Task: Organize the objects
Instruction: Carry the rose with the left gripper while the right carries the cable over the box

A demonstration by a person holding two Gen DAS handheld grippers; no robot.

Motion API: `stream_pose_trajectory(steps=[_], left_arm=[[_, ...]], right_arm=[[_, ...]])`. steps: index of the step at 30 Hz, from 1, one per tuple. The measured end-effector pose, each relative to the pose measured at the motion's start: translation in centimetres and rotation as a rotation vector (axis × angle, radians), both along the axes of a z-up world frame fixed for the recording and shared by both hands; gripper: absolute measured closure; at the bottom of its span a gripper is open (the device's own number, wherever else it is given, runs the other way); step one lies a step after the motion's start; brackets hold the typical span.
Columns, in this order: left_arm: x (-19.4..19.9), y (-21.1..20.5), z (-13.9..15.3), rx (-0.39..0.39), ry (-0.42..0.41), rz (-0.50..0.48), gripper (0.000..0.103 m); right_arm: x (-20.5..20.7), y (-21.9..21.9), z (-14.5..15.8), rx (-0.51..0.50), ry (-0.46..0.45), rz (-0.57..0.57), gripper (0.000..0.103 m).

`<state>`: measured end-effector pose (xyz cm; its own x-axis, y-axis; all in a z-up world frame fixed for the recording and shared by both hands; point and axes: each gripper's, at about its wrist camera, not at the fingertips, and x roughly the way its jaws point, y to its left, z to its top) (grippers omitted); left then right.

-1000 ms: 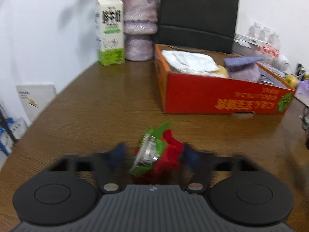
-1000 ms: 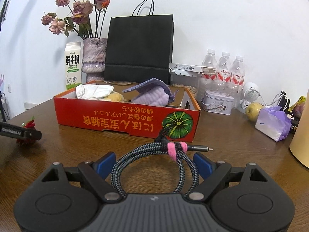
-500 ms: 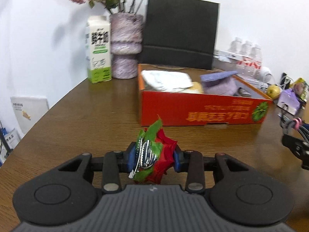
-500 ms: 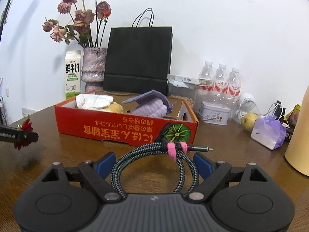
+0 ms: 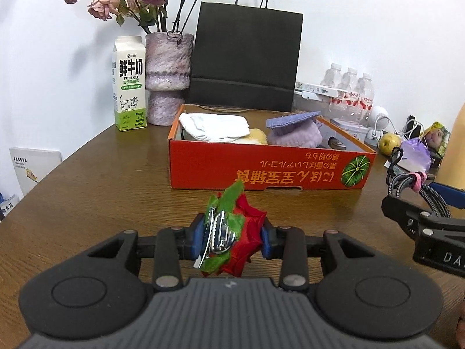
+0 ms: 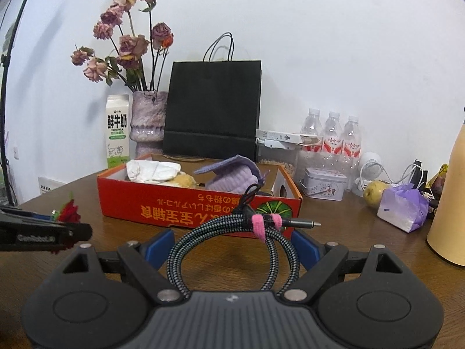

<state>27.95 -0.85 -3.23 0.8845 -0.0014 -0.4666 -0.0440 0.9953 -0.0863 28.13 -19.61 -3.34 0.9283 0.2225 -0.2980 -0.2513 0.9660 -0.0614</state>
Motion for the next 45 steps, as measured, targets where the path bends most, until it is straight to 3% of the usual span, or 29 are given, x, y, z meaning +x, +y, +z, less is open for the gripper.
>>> stream_pose_trajectory(steps=[25,45], left_arm=[[-0.5,-2.6,1.3,0.01,-0.033,0.055,0.066],[6.7,-2.3,5.0,-0.038,-0.121,0.083,0.066]], right_arm=[[-1.0,-0.9,1.3,0.067,-0.03,0.02,0.016],[5.5,0.3,4.6,0.053,-0.05,0.033,0.016]])
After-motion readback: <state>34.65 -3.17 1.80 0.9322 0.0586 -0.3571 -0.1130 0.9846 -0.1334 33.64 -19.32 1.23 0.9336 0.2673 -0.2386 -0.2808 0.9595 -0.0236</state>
